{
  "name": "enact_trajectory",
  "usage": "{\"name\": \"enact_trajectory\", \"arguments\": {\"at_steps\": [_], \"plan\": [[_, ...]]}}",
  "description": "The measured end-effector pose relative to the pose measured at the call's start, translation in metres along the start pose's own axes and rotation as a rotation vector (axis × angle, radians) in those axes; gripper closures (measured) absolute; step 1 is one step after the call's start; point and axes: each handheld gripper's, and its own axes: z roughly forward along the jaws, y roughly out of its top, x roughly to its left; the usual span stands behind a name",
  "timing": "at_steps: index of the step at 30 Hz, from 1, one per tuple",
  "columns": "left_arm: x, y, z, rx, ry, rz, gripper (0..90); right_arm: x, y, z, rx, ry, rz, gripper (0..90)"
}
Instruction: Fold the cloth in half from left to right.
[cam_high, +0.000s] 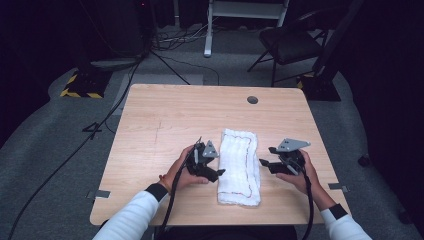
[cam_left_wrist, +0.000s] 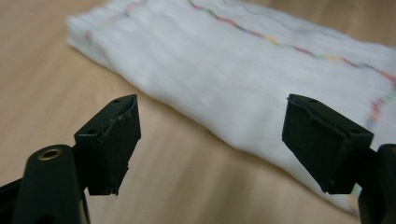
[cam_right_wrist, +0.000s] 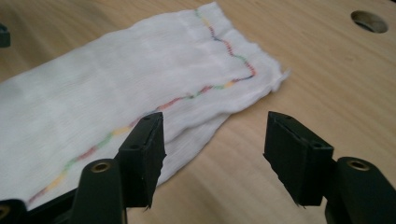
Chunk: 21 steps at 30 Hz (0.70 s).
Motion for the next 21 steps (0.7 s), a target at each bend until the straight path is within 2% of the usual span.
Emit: {"name": "enact_trajectory", "arguments": {"at_steps": [1, 3, 4, 5, 7, 9, 10, 12, 14, 15, 17, 19, 21], "plan": [[0.004, 0.005, 0.004, 0.001, 0.016, -0.007, 22.4, -0.005, 0.005, 0.004, -0.001, -0.005, -0.002, 39.7], [0.011, 0.015, 0.013, 0.004, 0.051, 0.002, 21.7, -0.015, 0.015, 0.014, 0.007, 0.005, 0.022, 40.5], [0.011, 0.015, 0.013, 0.004, 0.051, 0.002, 22.5, -0.019, 0.019, 0.020, 0.010, -0.008, 0.022, 41.1], [0.022, 0.023, 0.024, -0.004, 0.063, -0.026, 22.9, -0.022, 0.023, 0.025, 0.002, -0.014, 0.024, 42.3], [0.033, 0.031, 0.037, 0.012, 0.089, -0.038, 22.7, -0.027, 0.030, 0.038, 0.005, -0.009, 0.035, 42.2], [0.045, 0.034, 0.049, 0.023, 0.090, -0.085, 22.9, -0.029, 0.034, 0.050, 0.013, -0.022, 0.025, 42.4], [0.050, 0.035, 0.056, 0.040, 0.096, -0.091, 22.9, -0.030, 0.035, 0.056, 0.012, -0.028, 0.021, 43.4], [0.058, 0.035, 0.067, 0.065, 0.113, -0.106, 22.9, -0.032, 0.035, 0.067, 0.044, -0.048, 0.018, 43.5], [0.063, 0.035, 0.076, 0.088, 0.122, -0.115, 22.3, -0.036, 0.033, 0.077, 0.069, -0.054, 0.033, 44.0], [0.066, 0.034, 0.079, 0.088, 0.116, -0.130, 21.5, -0.038, 0.032, 0.081, 0.075, -0.060, 0.039, 44.3], [0.074, 0.032, 0.084, 0.081, 0.081, -0.185, 21.3, -0.043, 0.031, 0.088, 0.088, -0.070, 0.046, 44.2], [0.078, 0.031, 0.088, 0.084, 0.062, -0.223, 19.6, -0.048, 0.030, 0.092, 0.087, -0.060, 0.077, 43.5], [0.081, 0.030, 0.092, 0.092, 0.063, -0.229, 18.4, -0.050, 0.029, 0.096, 0.090, -0.038, 0.076, 41.6]]}}
